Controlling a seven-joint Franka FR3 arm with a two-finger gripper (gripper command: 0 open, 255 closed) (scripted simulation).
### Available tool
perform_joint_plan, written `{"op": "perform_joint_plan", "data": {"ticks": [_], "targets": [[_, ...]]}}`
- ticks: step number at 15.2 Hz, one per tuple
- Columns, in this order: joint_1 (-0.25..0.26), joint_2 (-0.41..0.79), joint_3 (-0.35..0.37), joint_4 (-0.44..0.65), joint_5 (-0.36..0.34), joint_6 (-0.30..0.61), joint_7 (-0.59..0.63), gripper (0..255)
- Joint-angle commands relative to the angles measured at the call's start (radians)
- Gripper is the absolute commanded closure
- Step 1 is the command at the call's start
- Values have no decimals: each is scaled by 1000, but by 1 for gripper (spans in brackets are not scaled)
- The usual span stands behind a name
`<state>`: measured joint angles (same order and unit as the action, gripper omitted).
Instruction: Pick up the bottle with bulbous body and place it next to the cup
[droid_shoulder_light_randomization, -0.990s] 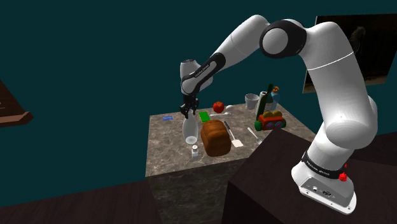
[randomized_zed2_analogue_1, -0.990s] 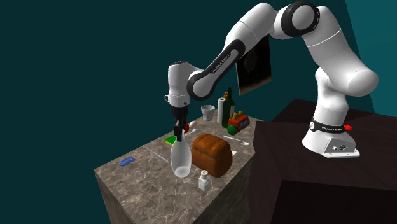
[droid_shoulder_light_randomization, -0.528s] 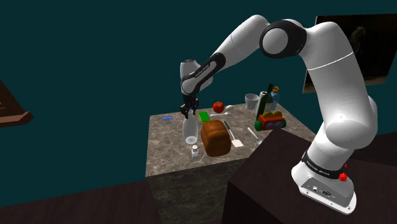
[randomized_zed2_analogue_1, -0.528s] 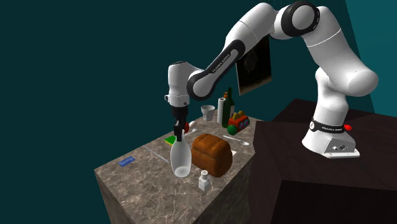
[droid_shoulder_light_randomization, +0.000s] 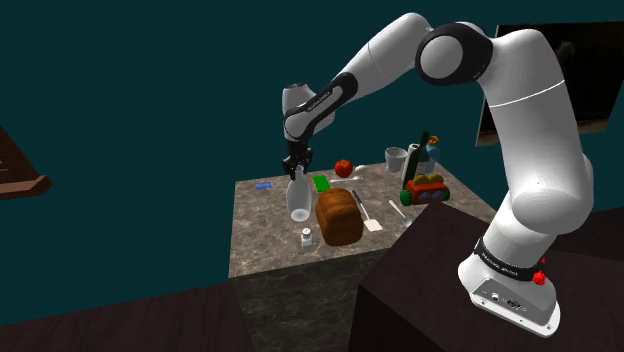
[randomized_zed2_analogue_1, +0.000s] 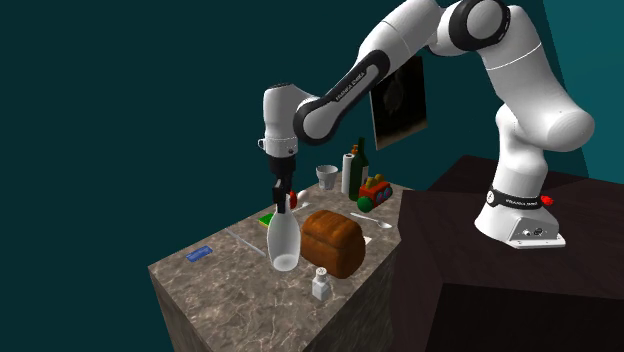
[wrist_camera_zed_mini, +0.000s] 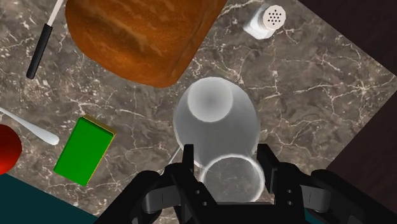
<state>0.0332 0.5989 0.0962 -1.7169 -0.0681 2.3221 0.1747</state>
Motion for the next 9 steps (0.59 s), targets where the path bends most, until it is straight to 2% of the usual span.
{"op": "perform_joint_plan", "data": {"ticks": [1,9], "targets": [[-2,-16,1,3,2,-19,-2,255],[-5,-78,6,20,10,-98,-7,255]]}}
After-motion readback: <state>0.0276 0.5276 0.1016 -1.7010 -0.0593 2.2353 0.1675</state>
